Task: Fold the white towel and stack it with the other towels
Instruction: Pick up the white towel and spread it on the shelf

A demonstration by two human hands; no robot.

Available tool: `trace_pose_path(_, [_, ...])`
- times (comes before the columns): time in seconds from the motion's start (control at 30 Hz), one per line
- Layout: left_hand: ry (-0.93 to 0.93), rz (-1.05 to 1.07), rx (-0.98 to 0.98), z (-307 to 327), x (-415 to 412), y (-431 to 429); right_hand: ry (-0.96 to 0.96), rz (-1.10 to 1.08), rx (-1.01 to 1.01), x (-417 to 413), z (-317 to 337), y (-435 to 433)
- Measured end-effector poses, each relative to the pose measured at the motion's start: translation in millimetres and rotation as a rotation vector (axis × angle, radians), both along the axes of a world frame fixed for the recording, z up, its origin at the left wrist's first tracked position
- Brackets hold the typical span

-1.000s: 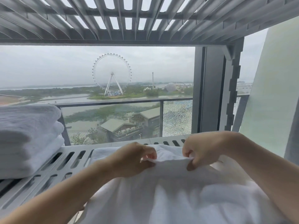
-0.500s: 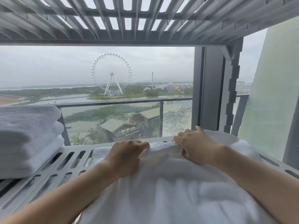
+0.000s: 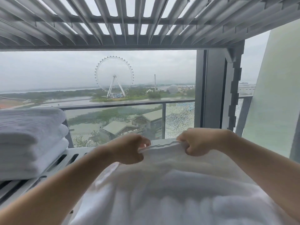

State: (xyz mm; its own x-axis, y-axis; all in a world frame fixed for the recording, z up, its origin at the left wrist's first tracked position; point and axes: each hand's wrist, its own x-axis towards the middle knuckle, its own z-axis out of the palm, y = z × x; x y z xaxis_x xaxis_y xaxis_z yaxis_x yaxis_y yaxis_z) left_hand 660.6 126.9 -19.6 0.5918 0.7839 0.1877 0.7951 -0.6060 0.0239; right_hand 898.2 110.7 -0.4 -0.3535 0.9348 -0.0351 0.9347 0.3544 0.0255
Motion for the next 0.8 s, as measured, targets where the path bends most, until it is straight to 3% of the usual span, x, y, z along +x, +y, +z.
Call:
trace_pose_path(0.13, [-0.068,0.151,0.146,22.8,0.7,31.5,-0.073,0.001,0.263,0.7,18.4,38.1])
trace_pose_path(0.23, [0.07,0.322,0.396,13.4,10.6,44.9,-0.111,0.042,0.526,0.1,2.9,65.1])
trace_pose_path(0.33, [0.215,0.243,0.665,-18.9,21.7,36.8,0.067,0.101,0.565,-1.3,-43.1,76.6])
trace_pose_path(0.4, [0.286,0.063,0.761,-37.6,24.3,33.4,0.193,0.119,0.492,-2.1,-72.4,78.3])
trace_pose_path(0.47, [0.353,-0.046,0.722,-47.8,24.0,33.0,0.301,0.089,0.439,0.3,-84.6,79.8])
trace_pose_path(0.57, [0.4,0.059,0.474,-55.3,22.7,42.0,0.353,0.046,0.467,5.2,-87.0,80.4])
trace_pose_path(0.8, [0.39,0.033,0.408,-62.4,14.7,40.0,0.369,0.147,0.541,3.9,-87.3,56.5])
